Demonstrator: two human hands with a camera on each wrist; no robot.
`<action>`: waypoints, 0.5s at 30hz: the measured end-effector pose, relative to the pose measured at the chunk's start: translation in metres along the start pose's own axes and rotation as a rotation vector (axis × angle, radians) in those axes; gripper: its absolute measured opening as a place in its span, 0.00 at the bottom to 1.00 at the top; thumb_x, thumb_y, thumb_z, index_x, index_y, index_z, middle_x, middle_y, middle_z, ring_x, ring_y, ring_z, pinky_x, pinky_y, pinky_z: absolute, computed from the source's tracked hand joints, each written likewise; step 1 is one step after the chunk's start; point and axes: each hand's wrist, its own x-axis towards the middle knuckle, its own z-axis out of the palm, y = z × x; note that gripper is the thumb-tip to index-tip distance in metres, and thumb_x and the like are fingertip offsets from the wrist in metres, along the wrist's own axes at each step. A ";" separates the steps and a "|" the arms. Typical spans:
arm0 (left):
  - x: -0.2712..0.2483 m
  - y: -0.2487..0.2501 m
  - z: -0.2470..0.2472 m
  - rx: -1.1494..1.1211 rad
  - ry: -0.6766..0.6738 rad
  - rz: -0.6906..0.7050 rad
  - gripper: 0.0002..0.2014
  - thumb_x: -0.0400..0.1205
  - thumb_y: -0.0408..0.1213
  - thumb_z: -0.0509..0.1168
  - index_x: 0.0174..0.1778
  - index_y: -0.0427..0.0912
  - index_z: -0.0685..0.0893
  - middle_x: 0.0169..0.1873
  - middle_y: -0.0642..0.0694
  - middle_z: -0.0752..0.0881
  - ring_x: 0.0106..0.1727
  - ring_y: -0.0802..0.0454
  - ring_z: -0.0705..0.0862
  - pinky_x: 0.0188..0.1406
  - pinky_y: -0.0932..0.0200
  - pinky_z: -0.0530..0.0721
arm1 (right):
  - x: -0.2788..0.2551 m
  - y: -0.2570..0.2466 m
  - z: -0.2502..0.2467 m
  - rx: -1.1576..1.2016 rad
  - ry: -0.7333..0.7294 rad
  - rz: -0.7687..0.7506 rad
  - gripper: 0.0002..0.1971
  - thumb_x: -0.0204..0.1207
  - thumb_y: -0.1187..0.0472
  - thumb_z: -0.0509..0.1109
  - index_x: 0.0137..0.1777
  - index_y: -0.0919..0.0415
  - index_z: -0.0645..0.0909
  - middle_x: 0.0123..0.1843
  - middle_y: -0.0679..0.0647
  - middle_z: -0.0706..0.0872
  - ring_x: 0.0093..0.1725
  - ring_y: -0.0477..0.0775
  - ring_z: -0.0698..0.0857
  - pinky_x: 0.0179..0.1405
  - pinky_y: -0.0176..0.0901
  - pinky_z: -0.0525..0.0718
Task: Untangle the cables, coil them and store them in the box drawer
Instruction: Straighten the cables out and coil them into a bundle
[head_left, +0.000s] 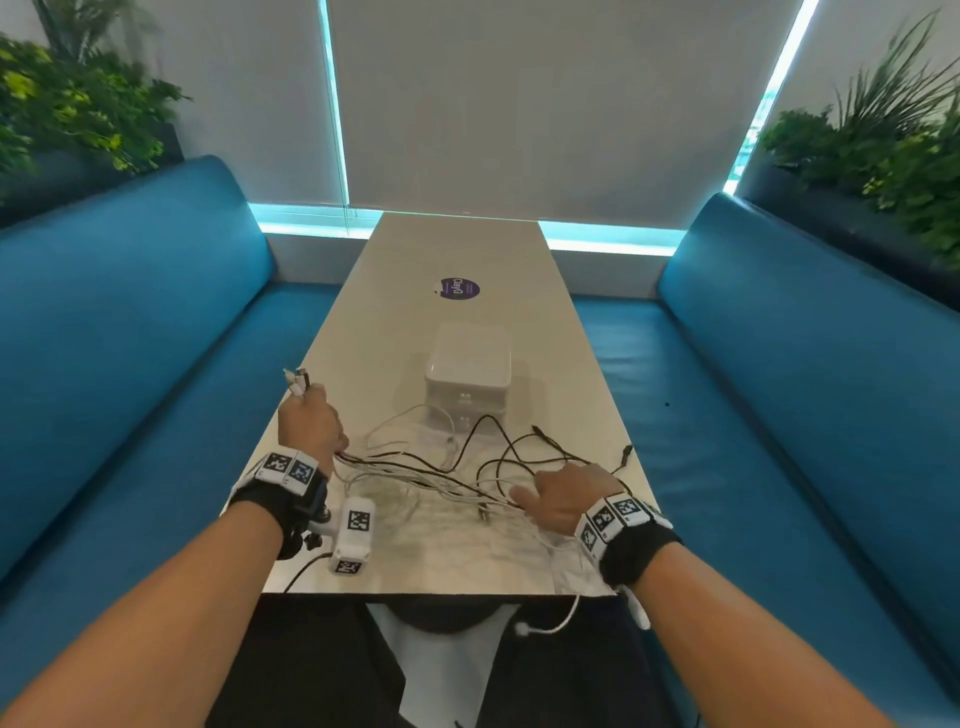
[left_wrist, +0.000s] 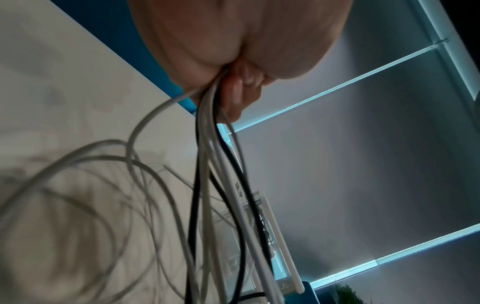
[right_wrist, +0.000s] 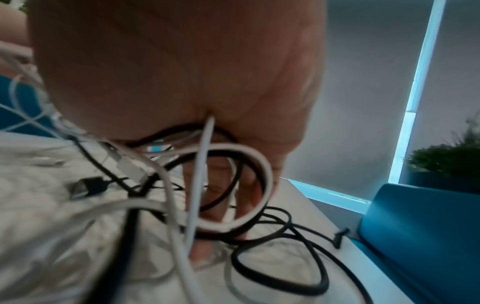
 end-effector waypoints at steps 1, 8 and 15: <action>-0.003 0.004 0.000 -0.001 -0.001 0.008 0.13 0.87 0.37 0.54 0.35 0.46 0.65 0.16 0.50 0.65 0.13 0.54 0.61 0.18 0.71 0.60 | -0.001 0.003 -0.001 0.018 0.003 0.051 0.46 0.72 0.21 0.37 0.63 0.51 0.84 0.59 0.57 0.88 0.57 0.61 0.86 0.52 0.53 0.81; -0.004 0.014 0.001 -0.013 0.035 0.007 0.13 0.87 0.38 0.55 0.35 0.45 0.67 0.23 0.45 0.66 0.13 0.53 0.66 0.17 0.74 0.64 | -0.018 0.053 -0.003 -0.169 0.029 0.362 0.15 0.82 0.58 0.59 0.60 0.52 0.86 0.60 0.50 0.88 0.59 0.54 0.87 0.47 0.46 0.79; -0.004 0.011 0.016 0.097 -0.032 0.083 0.14 0.87 0.42 0.56 0.35 0.45 0.70 0.23 0.46 0.67 0.20 0.47 0.64 0.23 0.63 0.64 | -0.001 0.024 -0.025 -0.240 0.321 0.056 0.14 0.79 0.63 0.59 0.57 0.52 0.84 0.53 0.52 0.87 0.58 0.57 0.81 0.57 0.50 0.73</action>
